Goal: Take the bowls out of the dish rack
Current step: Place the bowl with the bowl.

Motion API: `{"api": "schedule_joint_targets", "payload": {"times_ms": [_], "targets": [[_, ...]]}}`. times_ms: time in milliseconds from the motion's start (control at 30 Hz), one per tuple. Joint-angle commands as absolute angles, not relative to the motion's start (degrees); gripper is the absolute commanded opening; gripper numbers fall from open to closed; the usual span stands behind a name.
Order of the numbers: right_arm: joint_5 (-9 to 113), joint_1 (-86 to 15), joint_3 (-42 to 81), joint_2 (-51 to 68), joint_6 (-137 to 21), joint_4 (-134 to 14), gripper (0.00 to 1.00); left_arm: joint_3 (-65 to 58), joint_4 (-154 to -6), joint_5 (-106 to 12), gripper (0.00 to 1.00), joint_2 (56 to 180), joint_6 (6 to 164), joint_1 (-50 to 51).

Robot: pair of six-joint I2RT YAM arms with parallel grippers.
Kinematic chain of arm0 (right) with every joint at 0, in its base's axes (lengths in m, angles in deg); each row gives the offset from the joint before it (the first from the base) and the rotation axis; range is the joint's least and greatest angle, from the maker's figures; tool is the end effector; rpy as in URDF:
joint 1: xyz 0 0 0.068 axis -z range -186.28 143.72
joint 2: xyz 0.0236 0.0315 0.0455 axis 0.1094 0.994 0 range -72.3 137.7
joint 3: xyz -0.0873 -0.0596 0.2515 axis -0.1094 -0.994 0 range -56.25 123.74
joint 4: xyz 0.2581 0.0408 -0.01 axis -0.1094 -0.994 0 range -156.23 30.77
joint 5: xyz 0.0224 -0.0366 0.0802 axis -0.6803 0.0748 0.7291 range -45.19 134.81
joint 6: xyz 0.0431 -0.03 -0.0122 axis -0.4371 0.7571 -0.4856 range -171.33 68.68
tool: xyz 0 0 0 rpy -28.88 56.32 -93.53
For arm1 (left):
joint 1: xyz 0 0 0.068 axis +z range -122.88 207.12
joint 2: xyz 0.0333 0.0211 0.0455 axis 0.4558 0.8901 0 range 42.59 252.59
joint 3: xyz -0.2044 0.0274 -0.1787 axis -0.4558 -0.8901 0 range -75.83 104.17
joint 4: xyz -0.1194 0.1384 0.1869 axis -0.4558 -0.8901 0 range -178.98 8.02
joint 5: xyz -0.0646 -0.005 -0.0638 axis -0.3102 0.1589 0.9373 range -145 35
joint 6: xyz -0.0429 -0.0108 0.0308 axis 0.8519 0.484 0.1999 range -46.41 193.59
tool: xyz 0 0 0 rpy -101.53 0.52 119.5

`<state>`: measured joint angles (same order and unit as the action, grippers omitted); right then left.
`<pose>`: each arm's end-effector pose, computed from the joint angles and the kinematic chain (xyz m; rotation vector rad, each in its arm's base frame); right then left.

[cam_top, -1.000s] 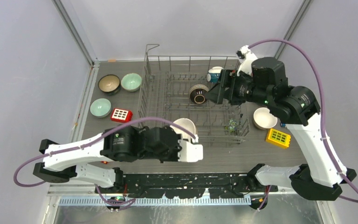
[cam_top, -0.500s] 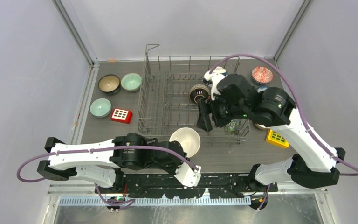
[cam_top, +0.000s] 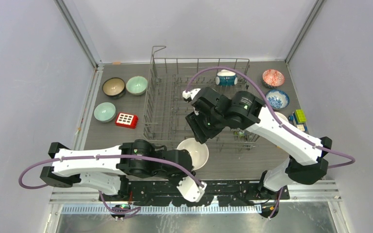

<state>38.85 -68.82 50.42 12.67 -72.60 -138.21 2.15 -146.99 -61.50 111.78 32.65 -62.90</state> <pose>0.1239 0.2303 0.4308 -0.8853 2.4648 0.4124 0.0040 -0.2200 0.3662 2.3047 1.0997 -0.1900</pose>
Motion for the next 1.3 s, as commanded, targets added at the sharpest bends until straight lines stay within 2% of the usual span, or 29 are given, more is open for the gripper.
{"api": "schedule_joint_targets", "payload": {"times_ms": [0, 333, 633, 800, 933, 1033, 1067, 1100, 1233, 1267], "targets": [[38.1, -69.3, 50.0, 13.2, -70.2, -137.7, 0.56, 4.9, -145.7, -63.3, 0.00, 111.2, 28.7, -63.8], [41.0, -69.7, 43.9, 12.8, -70.1, -135.4, 0.47, 4.0, -146.4, -65.3, 0.00, 110.5, 27.1, -64.5], [42.1, -70.3, 41.1, 12.3, -70.9, -133.7, 0.33, 3.2, -145.6, -65.9, 0.00, 110.1, 26.8, -64.7], [41.8, -70.9, 40.8, 12.2, -71.6, -133.3, 0.22, 2.9, -145.5, -66.1, 0.00, 110.1, 27.2, -64.7], [41.4, -71.2, 40.7, 12.0, -72.4, -132.9, 0.04, 2.7, -145.2, -66.7, 0.00, 109.9, 27.5, -64.8], [40.4, -71.3, 41.0, 11.4, -73.4, -132.8, 0.01, 2.8, -144.5, -67.9, 0.00, 109.8, 29.0, -64.7], [39.8, -71.3, 41.2, 11.1, -73.8, -132.8, 0.01, 3.1, -144.2, -68.3, 0.05, 109.7, 29.7, -64.7], [39.1, -71.3, 41.5, 10.7, -74.0, -132.8, 0.01, 3.4, -143.9, -68.5, 0.16, 109.4, 30.3, -64.7], [35.3, -71.2, 43.6, 9.1, -74.1, -133.4, 0.01, 4.4, -142.5, -69.6, 0.69, 108.2, 32.3, -64.7], [34.1, -71.2, 44.6, 9.1, -74.0, -134.2, 0.01, 4.5, -141.6, -69.8, 0.93, 107.6, 32.9, -64.8]]}}
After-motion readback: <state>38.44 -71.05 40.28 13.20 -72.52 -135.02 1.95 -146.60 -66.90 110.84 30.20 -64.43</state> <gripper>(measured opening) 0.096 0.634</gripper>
